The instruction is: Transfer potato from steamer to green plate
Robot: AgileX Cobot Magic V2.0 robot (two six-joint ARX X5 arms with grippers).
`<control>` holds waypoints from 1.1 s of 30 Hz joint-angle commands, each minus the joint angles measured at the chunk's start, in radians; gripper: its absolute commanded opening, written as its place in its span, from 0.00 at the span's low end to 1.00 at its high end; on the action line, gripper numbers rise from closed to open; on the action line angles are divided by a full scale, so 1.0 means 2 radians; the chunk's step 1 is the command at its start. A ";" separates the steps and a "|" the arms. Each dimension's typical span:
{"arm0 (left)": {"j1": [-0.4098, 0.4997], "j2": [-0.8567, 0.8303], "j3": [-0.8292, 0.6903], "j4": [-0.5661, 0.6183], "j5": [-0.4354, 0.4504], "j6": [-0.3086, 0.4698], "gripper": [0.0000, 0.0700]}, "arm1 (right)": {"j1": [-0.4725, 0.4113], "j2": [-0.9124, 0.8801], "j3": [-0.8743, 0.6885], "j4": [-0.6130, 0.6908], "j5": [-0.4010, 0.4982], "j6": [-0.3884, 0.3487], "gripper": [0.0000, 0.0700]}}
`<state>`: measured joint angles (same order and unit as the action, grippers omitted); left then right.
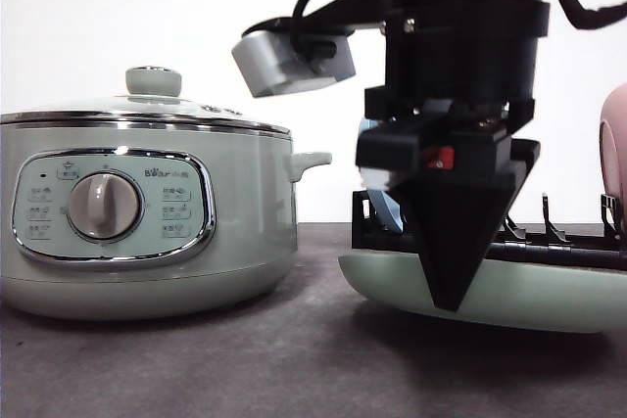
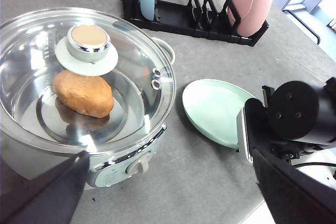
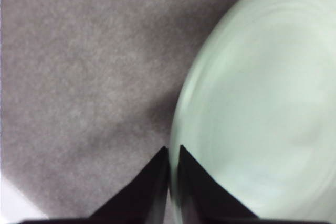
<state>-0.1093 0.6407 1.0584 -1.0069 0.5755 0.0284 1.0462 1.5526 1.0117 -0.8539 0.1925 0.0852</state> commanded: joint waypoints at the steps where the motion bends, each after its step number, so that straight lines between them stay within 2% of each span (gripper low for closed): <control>1: -0.001 0.002 0.012 0.004 0.002 0.006 0.91 | 0.005 0.004 -0.002 0.010 -0.013 0.013 0.23; 3: -0.001 0.002 0.012 0.004 0.002 0.006 0.91 | 0.005 0.004 -0.006 0.021 -0.017 0.020 0.47; 5: -0.001 0.002 0.012 0.004 0.002 0.006 0.91 | 0.005 0.004 -0.007 0.029 -0.018 0.022 0.56; 16: -0.001 0.003 0.012 0.004 0.002 0.006 0.91 | -0.001 -0.013 0.019 0.033 -0.017 0.011 0.56; 24: -0.001 0.003 0.012 0.004 0.002 0.006 0.91 | -0.036 -0.078 0.079 0.030 -0.029 -0.011 0.56; 29: -0.001 0.003 0.012 0.004 0.002 0.005 0.91 | -0.082 -0.121 0.111 0.044 -0.099 -0.020 0.56; 33: -0.001 0.003 0.012 0.004 0.002 0.005 0.91 | -0.130 -0.147 0.129 0.063 -0.193 -0.020 0.56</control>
<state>-0.1093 0.6407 1.0584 -1.0069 0.5755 0.0284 0.7914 1.2524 1.2473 -0.7367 -0.1460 0.0548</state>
